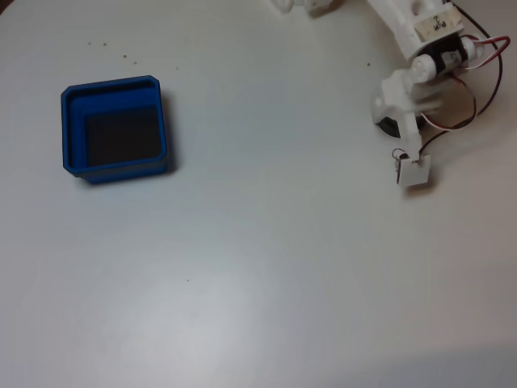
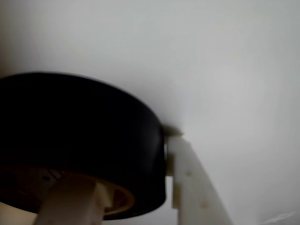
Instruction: Pick the black tape roll and drop it in the blue box
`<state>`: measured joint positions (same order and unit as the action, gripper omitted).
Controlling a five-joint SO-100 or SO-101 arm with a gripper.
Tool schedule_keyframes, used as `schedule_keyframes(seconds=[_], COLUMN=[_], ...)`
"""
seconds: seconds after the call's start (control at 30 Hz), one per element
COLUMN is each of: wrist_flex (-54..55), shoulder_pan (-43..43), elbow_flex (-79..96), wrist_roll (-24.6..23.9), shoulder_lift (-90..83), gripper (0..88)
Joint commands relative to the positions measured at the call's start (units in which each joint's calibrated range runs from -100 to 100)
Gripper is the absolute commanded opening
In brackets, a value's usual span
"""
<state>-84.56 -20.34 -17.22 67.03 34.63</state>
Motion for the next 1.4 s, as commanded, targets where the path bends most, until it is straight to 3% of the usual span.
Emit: schedule_keyframes(seconds=[0.0, 1.0, 1.2, 1.37], wrist_flex=[-0.4, -1.5, -1.4, -0.7], shoulder_pan=[0.1, 0.5, 0.5, 0.5], elbow_flex=[-1.9, -1.4, -1.4, -1.6], wrist_roll=[-0.4, -0.5, -0.5, -0.5], shoulder_lift=[-5.5, -6.1, -5.5, -2.4], gripper=[1.2, 2.6, 10.2, 11.5])
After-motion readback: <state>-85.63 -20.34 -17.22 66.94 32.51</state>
